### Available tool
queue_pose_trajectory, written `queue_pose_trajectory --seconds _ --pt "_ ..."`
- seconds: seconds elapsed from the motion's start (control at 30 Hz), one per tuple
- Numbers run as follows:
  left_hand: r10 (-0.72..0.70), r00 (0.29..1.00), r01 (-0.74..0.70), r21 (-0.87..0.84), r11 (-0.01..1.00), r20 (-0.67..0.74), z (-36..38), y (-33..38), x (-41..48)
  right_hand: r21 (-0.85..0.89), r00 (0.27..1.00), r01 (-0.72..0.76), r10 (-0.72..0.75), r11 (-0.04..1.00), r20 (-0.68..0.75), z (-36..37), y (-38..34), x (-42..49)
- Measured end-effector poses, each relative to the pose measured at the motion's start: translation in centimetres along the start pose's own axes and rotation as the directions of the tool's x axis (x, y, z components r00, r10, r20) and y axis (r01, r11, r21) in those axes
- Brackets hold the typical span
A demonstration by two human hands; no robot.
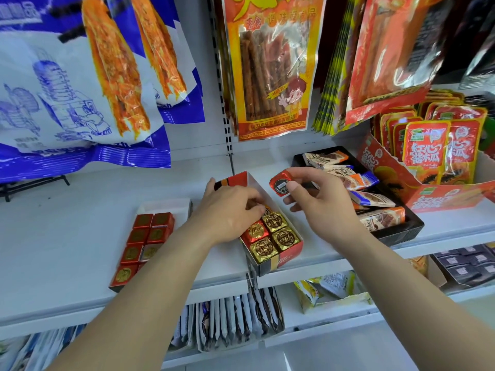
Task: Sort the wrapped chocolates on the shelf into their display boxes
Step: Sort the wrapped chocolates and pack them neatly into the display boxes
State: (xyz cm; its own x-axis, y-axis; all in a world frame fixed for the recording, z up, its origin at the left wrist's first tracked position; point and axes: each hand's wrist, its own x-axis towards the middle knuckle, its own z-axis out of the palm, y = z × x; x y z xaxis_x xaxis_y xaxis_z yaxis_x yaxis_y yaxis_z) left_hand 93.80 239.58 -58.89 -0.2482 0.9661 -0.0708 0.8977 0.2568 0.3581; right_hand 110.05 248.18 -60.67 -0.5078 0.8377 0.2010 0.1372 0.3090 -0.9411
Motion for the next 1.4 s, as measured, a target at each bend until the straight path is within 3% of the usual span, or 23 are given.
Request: queue_pose_trajectory --seconds 0.37,0.47,0.6,0.7,0.9,1.17,1.4 --pt "0.013 1.0 -0.012 -0.334 0.942 -0.001 0.3 -1.1 0.7 0.149 0.996 -0.086 0.08 0.985 0.049 -0.1 0.1 0.0" --pt "-0.024 0.99 -0.038 -0.425 0.904 -0.14 -0.9 -1.1 0.2 0.144 0.997 -0.056 0.049 0.988 0.053 -0.2 -0.2 -0.1" --pt "-0.039 0.942 -0.114 -0.426 0.898 -0.334 -2.3 -0.7 -0.6 0.126 0.999 -0.004 -0.002 0.992 0.05 -0.3 -0.5 0.0" --pt "-0.047 0.96 -0.122 -0.566 0.816 -0.274 -2.1 -0.6 -1.0 0.121 0.998 0.024 -0.03 0.992 0.052 -0.2 -0.8 -0.1" --pt "-0.069 0.98 -0.083 -0.69 0.719 -0.189 -1.9 -0.5 -1.1 0.157 0.996 0.04 -0.053 0.987 0.076 0.0 -1.0 -0.2" --pt "-0.072 0.987 -0.06 -0.749 0.66 -0.143 -1.5 -0.5 -1.0 0.203 0.992 0.065 -0.084 0.977 0.089 0.1 -1.0 0.0" --pt "-0.053 0.986 -0.082 -0.739 0.669 -0.157 -1.5 -0.4 -1.0 0.19 0.99 0.099 -0.117 0.977 0.084 0.1 -0.9 0.0"
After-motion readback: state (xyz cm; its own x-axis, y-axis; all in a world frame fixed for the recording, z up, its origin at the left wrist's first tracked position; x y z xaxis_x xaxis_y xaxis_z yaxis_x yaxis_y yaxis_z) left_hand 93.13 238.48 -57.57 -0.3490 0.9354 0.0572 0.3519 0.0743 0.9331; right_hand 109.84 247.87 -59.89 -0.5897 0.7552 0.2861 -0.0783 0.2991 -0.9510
